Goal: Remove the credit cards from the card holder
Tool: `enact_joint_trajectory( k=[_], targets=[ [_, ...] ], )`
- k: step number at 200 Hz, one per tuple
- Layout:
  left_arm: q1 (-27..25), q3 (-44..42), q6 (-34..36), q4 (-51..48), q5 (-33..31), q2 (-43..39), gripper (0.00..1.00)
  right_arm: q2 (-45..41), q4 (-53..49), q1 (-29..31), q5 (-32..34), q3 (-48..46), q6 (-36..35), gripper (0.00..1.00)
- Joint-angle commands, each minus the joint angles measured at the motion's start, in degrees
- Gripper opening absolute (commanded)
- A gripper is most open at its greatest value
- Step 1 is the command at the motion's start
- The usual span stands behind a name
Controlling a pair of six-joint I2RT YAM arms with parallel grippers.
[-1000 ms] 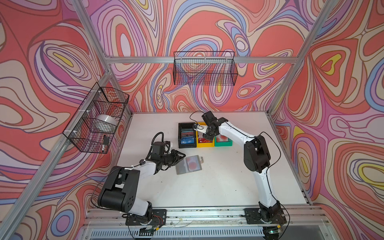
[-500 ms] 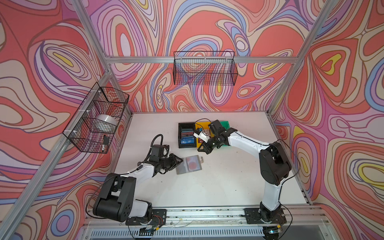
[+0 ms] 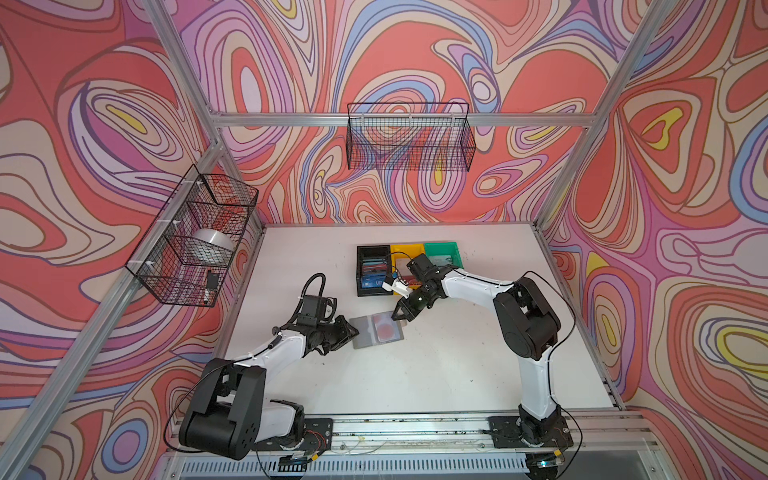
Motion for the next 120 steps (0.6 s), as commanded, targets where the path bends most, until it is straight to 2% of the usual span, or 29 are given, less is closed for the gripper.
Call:
enact_joint_trajectory(
  k=[1,120],
  targets=[
    [0.41,-1.21,0.22,-0.65,-1.43,0.92,0.26,2.08,-0.06,-0.05,-1.06,-1.02,-0.86,0.00],
    [0.30,-1.29,-1.21,4.96,1.00,6.47,0.25,6.14,-1.99,0.71,-0.66,2.23,-0.36,0.00]
  ],
)
